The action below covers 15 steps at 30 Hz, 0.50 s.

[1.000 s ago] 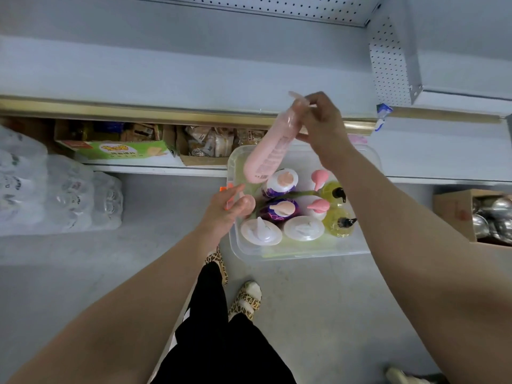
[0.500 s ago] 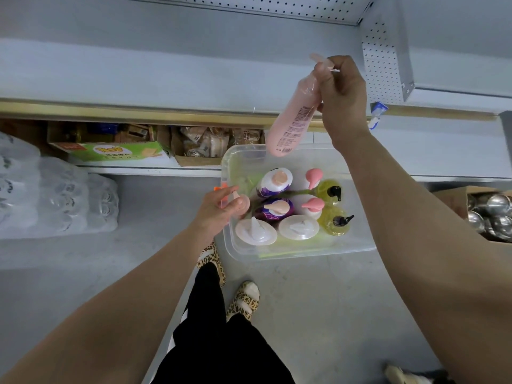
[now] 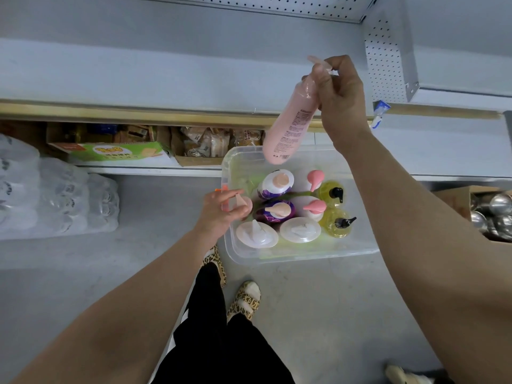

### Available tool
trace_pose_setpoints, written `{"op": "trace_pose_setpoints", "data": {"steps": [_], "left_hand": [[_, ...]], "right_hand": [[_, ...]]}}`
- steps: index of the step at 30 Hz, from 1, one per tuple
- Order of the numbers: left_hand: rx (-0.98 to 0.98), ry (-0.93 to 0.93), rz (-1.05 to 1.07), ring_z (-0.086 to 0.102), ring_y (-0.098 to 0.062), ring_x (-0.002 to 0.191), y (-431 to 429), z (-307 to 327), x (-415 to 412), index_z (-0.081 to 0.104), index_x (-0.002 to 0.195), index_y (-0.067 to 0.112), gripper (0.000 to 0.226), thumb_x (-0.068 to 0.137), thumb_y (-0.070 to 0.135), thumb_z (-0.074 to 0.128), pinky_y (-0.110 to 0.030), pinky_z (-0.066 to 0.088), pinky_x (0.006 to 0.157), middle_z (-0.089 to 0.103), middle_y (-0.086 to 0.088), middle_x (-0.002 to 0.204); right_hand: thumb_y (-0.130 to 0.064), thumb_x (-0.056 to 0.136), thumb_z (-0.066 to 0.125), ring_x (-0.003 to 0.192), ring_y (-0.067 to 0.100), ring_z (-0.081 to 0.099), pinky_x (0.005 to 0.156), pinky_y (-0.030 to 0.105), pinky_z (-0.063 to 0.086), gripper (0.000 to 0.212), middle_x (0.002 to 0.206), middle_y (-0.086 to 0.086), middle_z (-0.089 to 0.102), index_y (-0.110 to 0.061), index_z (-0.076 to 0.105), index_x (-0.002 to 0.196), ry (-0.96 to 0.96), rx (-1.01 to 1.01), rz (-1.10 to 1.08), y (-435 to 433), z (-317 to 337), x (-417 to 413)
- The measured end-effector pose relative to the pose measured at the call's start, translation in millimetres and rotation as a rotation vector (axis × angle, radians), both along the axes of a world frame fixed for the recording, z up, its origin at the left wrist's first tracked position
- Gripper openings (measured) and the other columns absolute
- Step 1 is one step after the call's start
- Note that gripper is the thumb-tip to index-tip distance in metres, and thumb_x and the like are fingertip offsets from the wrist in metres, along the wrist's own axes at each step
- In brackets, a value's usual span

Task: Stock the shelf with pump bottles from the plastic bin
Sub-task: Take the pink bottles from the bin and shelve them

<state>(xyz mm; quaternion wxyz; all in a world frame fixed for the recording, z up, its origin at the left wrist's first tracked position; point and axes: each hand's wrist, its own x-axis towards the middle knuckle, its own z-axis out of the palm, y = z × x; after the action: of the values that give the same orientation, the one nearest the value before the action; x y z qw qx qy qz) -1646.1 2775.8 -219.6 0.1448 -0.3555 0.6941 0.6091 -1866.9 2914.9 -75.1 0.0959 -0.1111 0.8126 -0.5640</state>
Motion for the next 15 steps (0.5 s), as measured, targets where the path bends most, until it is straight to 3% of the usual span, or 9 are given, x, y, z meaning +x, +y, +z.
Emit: {"op": "trace_pose_setpoints", "data": {"steps": [6,8,10,12,15], "left_hand": [[-0.006,-0.004,-0.146,0.034,-0.017,0.127,-6.3,1.5,4.3,0.063,0.121,0.039,0.054,0.074,0.023,0.085,-0.036,0.032,0.114,0.03,-0.003,0.139],[-0.044,0.017,-0.106,0.04,-0.017,0.123,-3.3,1.2,1.9,0.066,0.106,0.041,0.046,0.07,0.02,0.088,-0.034,0.036,0.11,0.033,-0.005,0.138],[-0.085,0.049,-0.055,0.05,-0.019,0.114,1.3,-4.0,-0.4,0.067,0.089,0.045,0.04,0.06,0.032,0.092,-0.035,0.046,0.101,0.042,-0.008,0.134],[-0.102,0.062,-0.021,0.056,-0.021,0.111,4.9,-14.2,-1.1,0.069,0.086,0.043,0.04,0.054,0.041,0.093,-0.032,0.05,0.094,0.045,-0.007,0.131],[-0.072,0.034,0.033,0.048,-0.018,0.119,10.9,-13.1,-1.5,0.068,0.089,0.035,0.038,0.064,0.02,0.092,-0.031,0.044,0.105,0.034,0.001,0.131]], "right_hand": [[-0.038,0.099,0.055,0.089,0.029,0.072,0.081,0.058,0.056,0.014,0.088,-0.001,0.073,-0.026,0.056,0.093,-0.013,-0.073,-0.064,-0.7,-0.3,10.8],[-0.039,0.099,0.056,0.089,0.031,0.071,0.081,0.058,0.056,0.013,0.092,0.0,0.075,-0.028,0.057,0.091,-0.01,-0.07,-0.064,-2.2,0.6,12.5],[-0.041,0.098,0.056,0.089,0.034,0.07,0.081,0.059,0.055,0.014,0.099,-0.001,0.076,-0.028,0.058,0.091,-0.005,-0.067,-0.061,-3.4,0.8,13.1],[-0.041,0.097,0.056,0.09,0.036,0.069,0.081,0.059,0.055,0.015,0.102,-0.001,0.076,-0.028,0.057,0.09,-0.001,-0.063,-0.061,-3.6,1.4,13.2],[-0.042,0.097,0.056,0.09,0.037,0.069,0.081,0.06,0.055,0.015,0.099,-0.002,0.076,-0.031,0.056,0.088,-0.002,-0.052,-0.071,-3.6,1.8,12.7]]}}
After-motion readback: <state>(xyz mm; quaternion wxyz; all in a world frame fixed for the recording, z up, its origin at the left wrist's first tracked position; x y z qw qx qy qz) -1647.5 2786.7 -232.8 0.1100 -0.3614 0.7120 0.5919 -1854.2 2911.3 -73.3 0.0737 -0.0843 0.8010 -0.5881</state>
